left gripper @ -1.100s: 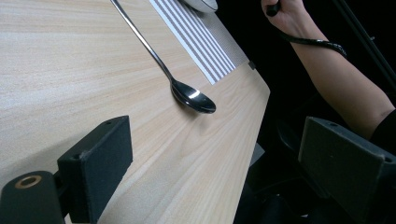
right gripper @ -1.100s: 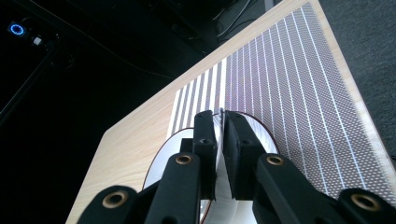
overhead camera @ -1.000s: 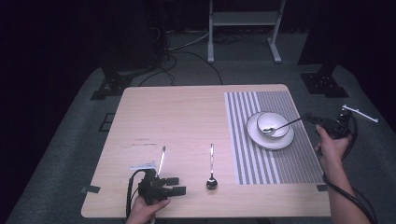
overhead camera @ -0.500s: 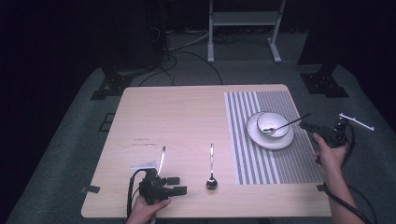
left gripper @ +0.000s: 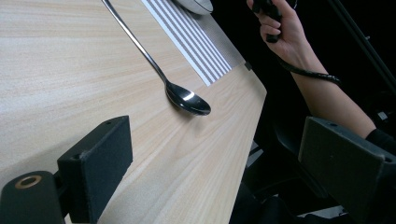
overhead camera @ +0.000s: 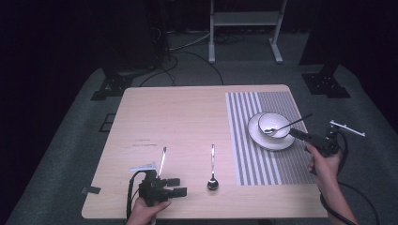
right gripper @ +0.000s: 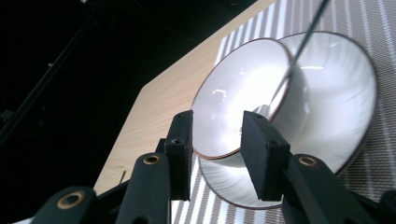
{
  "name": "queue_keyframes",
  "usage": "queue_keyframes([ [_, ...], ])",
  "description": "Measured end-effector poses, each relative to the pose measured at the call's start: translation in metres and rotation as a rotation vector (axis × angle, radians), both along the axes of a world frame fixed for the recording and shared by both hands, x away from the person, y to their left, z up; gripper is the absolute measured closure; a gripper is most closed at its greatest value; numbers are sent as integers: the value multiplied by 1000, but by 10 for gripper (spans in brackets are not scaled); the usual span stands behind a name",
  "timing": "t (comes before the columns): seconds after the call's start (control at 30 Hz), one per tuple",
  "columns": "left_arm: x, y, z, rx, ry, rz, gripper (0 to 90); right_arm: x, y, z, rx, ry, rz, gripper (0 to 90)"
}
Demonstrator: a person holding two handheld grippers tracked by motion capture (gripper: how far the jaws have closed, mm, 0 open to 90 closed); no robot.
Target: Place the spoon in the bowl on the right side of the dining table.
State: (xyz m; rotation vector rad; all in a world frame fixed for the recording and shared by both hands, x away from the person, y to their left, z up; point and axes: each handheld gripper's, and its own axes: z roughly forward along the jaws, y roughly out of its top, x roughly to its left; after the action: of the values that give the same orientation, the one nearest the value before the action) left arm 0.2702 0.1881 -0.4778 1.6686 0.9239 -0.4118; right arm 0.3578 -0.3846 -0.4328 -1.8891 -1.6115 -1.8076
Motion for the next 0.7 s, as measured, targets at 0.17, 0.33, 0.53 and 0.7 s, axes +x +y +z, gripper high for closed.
queue_keyframes([
  [0.17,0,1,0,0,-2,-1,84,-5,8,3,-20,-10,27,618],
  [0.33,-1,1,1,-1,-3,2,84,-10,15,3,-27,-18,50,604],
  [0.53,0,1,0,4,-4,-1,84,-17,23,1,-7,-30,68,577],
  [0.7,-1,1,0,1,-6,1,84,-22,30,-1,7,-43,90,544],
])
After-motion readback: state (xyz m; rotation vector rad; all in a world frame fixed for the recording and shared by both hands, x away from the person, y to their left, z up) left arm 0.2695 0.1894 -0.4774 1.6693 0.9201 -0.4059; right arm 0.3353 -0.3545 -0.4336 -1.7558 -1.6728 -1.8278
